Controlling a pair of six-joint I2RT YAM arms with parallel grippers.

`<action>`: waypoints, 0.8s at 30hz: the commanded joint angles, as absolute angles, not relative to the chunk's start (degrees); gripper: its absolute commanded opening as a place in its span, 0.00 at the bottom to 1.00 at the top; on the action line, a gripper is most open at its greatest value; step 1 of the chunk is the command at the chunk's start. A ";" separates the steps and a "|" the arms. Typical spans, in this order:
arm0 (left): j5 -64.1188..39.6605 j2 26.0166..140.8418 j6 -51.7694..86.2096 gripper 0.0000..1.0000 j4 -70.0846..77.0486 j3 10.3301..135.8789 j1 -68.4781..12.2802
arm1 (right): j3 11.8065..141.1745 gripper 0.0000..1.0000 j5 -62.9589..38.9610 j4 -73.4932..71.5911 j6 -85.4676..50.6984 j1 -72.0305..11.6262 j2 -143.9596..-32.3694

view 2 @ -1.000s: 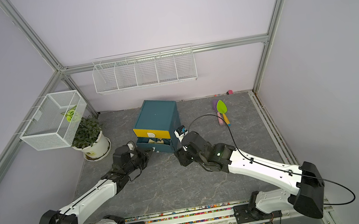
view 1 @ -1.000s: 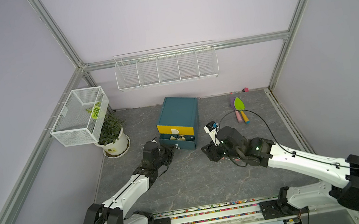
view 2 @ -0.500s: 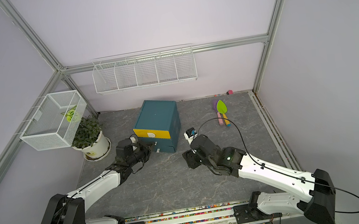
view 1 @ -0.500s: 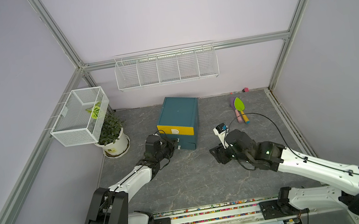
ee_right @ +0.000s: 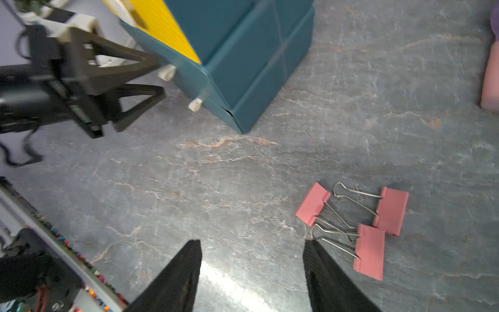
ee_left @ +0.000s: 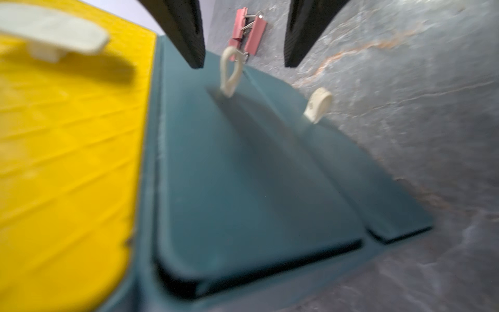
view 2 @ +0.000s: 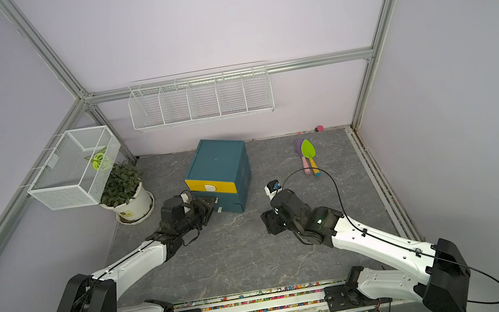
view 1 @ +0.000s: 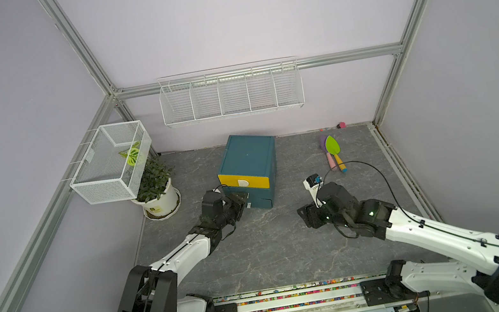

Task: Put the binder clips in the drawer according to color
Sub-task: Close the drawer in the storage box, then open the drawer in the storage box.

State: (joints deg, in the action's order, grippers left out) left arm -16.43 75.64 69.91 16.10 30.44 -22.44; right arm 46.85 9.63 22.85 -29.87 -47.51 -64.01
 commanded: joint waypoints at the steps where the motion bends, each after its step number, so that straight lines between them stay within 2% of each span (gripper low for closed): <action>1: -16.06 75.31 66.29 0.53 15.73 27.94 -22.15 | 42.64 0.66 6.91 19.07 -31.71 -44.21 -63.60; 11: -19.82 85.20 70.33 0.54 31.22 22.51 -22.15 | 39.77 0.66 7.38 17.09 -33.53 -40.76 -62.24; 17: -16.68 90.85 74.03 0.54 46.52 18.15 -22.06 | 39.82 0.66 6.84 17.51 -32.96 -40.22 -61.75; 24: -16.83 93.41 75.35 0.54 50.91 18.60 -22.06 | 39.33 0.66 5.81 17.42 -33.33 -40.06 -61.69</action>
